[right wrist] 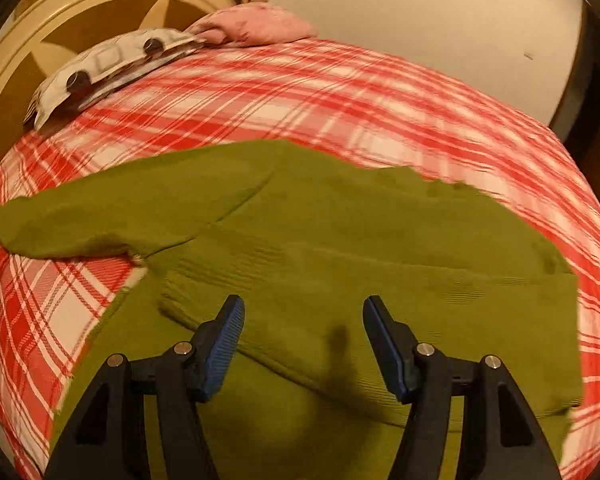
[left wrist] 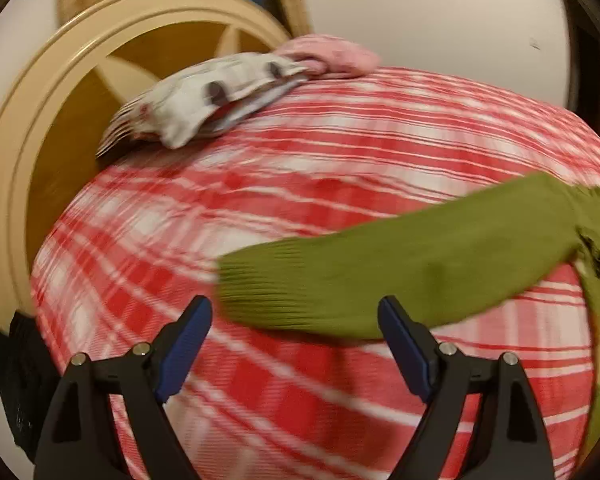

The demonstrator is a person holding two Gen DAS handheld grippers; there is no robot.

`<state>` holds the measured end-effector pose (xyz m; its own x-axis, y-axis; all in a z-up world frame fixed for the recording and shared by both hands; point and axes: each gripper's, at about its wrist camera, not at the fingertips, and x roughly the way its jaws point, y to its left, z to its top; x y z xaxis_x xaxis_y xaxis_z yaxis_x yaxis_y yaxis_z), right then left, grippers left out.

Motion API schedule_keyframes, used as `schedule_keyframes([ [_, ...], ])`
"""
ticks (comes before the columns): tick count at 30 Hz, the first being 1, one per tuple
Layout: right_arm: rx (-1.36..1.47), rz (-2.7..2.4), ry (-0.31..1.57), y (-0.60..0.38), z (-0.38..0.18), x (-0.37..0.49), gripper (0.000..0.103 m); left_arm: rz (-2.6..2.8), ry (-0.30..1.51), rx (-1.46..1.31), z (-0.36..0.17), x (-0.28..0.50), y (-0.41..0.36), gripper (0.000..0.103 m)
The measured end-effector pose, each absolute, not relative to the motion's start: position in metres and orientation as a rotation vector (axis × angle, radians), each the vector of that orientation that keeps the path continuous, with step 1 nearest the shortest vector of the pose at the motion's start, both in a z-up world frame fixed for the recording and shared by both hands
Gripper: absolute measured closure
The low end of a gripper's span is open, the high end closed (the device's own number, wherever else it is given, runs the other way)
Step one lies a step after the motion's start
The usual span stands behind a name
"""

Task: Fold small clothes
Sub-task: 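Move the left tool to the other sleeve cuff and grasp it, then lift the cuff with the left tool and fold the sleeve across the body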

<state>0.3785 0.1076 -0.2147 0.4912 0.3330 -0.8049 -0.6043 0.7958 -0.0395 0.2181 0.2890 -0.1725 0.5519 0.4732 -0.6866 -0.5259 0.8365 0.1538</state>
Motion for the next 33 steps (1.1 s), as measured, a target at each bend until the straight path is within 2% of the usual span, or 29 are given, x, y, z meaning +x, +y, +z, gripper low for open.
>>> schedule_keyframes([
  [7, -0.309, 0.62, 0.934, 0.109, -0.226, 0.375, 0.04, 0.677, 0.753, -0.173, -0.186, 0.203, 0.347, 0.015],
  [13, -0.334, 0.611, 0.867, 0.094, -0.211, 0.352, 0.04, 0.604, 0.756, -0.273, -0.2, 0.22, 0.362, 0.016],
  [16, -0.353, 0.63, 0.829, 0.089, -0.205, 0.335, 0.04, 0.579, 0.761, -0.318, -0.204, 0.225, 0.362, 0.02],
  [18, -0.369, 0.643, 0.811, 0.088, -0.203, 0.325, 0.04, 0.553, 0.771, -0.346, -0.208, 0.228, 0.361, 0.036],
  [20, -0.387, 0.659, 0.796, 0.088, -0.202, 0.313, 0.04, 0.541, 0.777, -0.358, -0.211, 0.229, 0.36, 0.043],
  [23, -0.406, 0.676, 0.79, 0.088, -0.203, 0.304, 0.04, 0.525, 0.762, -0.353, -0.21, 0.229, 0.357, 0.069],
  [24, -0.409, 0.677, 0.787, 0.088, -0.203, 0.301, 0.04, 0.516, 0.757, -0.364, -0.209, 0.228, 0.358, 0.075],
  [25, -0.408, 0.678, 0.785, 0.087, -0.202, 0.3, 0.04, 0.507, 0.759, -0.37, -0.208, 0.228, 0.359, 0.088],
  [27, -0.403, 0.681, 0.787, 0.085, -0.202, 0.298, 0.04, 0.486, 0.756, -0.386, -0.206, 0.228, 0.361, 0.093],
  [33, -0.371, 0.656, 0.79, 0.071, -0.199, 0.296, 0.04, 0.453, 0.723, -0.429, -0.192, 0.223, 0.36, 0.096],
])
